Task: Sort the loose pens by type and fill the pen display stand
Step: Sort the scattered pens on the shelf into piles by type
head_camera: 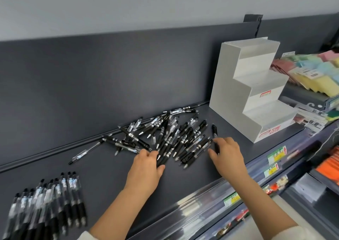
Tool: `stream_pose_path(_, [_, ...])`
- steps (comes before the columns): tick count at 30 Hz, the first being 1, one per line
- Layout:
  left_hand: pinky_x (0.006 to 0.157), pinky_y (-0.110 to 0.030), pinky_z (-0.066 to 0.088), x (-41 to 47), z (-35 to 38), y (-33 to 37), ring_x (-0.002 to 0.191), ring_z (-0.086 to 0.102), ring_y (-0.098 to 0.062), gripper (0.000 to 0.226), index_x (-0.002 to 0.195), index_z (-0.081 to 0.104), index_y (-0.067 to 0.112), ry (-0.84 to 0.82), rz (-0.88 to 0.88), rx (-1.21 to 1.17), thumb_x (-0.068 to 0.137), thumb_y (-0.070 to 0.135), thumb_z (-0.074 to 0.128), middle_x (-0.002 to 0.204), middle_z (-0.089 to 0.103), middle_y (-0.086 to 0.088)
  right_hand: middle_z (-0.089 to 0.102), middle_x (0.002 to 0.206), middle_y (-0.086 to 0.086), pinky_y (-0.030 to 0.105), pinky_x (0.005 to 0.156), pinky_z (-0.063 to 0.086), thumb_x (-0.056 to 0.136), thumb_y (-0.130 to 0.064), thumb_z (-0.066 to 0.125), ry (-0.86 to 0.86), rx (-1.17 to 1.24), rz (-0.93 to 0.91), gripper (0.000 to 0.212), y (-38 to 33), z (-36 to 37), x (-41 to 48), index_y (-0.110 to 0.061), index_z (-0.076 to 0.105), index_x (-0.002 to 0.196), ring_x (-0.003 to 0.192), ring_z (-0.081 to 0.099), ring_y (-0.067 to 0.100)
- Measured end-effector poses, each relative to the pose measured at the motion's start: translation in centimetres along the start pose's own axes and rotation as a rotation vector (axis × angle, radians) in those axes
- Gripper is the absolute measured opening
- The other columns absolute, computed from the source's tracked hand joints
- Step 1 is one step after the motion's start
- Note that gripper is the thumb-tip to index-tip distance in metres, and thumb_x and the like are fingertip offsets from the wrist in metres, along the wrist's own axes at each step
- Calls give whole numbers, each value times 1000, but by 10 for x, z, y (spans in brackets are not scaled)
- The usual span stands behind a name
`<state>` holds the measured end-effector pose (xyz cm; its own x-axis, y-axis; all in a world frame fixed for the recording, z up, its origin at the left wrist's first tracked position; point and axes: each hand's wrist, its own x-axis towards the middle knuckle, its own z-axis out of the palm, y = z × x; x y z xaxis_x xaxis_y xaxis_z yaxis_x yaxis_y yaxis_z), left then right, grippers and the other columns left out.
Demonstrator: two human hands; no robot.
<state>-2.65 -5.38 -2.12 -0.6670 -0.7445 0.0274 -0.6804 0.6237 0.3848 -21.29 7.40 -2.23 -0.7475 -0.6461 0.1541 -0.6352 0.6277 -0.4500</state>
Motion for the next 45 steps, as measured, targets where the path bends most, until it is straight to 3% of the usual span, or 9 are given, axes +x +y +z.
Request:
stream_pose_path(5, [93,-27,42,3,5,-4,117,41,-18,48,136,40,22,11,-5,-18,93,39,50,125,40,0,54,101,13,34,77,44,87,-37,60,-81,-60,129,37,7,0,17,-5,55,105,95,54,30])
stream_pose_path(9, [93,-27,42,4,7,-5,117,41,-18,50,137,42,23,21,0,-36,91,41,52,123,40,2,62,95,15,36,72,48,88,-23,57,-55,-19,169,23,9,-1,23,-2,58,97,84,58,32])
stream_pose_path(16, [76,-28,46,1,2,9,91,50,-16,41,120,59,20,246,95,31,88,47,54,97,39,5,64,93,10,29,68,41,89,-23,55,-51,127,204,21,18,1,24,-7,60,102,82,57,27])
stream_pose_path(23, [91,-26,34,19,13,44,110,44,-11,36,123,55,29,152,269,113,94,47,43,114,49,9,59,88,6,27,63,39,90,-20,54,17,175,126,14,22,4,18,-8,59,96,76,55,21])
stream_pose_path(36, [92,-30,44,60,38,77,115,43,-19,34,122,55,16,140,186,126,97,35,42,118,54,-2,47,83,-2,25,56,29,91,-22,53,119,265,94,13,25,9,18,-10,57,90,68,44,14])
stream_pose_path(40, [85,-28,47,62,39,78,105,52,-19,26,106,62,14,157,130,90,96,32,47,106,61,-4,47,84,-2,20,52,28,92,-23,53,119,265,88,12,25,10,19,-12,56,91,69,44,14])
stream_pose_path(43, [76,-29,50,64,35,75,95,57,-20,25,83,61,11,136,125,88,94,30,50,90,60,-5,48,86,-2,25,58,31,92,-24,52,118,255,87,13,23,11,20,-12,56,92,70,46,15])
stream_pose_path(45, [76,-28,49,61,32,73,92,57,-19,23,84,61,11,156,143,53,95,28,49,88,59,-3,49,87,-1,27,61,34,93,-25,51,116,244,84,13,23,12,19,-12,56,92,70,48,17])
